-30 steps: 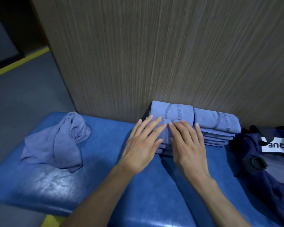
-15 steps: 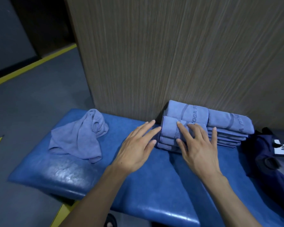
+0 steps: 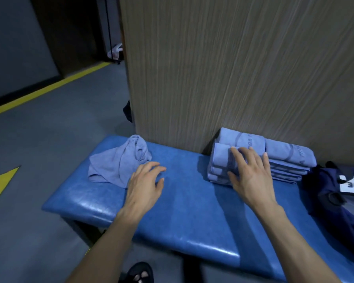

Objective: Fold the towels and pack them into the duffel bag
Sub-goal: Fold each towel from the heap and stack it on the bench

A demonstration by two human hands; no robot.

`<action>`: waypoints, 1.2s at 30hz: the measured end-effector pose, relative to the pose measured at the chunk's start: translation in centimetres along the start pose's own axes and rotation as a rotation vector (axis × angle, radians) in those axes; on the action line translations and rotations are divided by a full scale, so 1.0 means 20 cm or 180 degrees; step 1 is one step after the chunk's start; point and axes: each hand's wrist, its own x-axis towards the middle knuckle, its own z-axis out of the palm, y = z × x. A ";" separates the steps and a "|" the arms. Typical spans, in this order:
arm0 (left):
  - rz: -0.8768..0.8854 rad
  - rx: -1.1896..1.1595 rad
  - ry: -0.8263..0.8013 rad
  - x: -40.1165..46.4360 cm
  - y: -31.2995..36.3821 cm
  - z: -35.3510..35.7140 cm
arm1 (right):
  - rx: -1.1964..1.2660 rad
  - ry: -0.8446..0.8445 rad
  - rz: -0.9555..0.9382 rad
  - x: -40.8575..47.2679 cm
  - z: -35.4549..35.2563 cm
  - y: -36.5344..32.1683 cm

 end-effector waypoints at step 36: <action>-0.1065 -0.1547 -0.0119 -0.06 0.04 -0.20 | 0.0231 0.0166 -0.0332 -0.19 -0.09 -0.09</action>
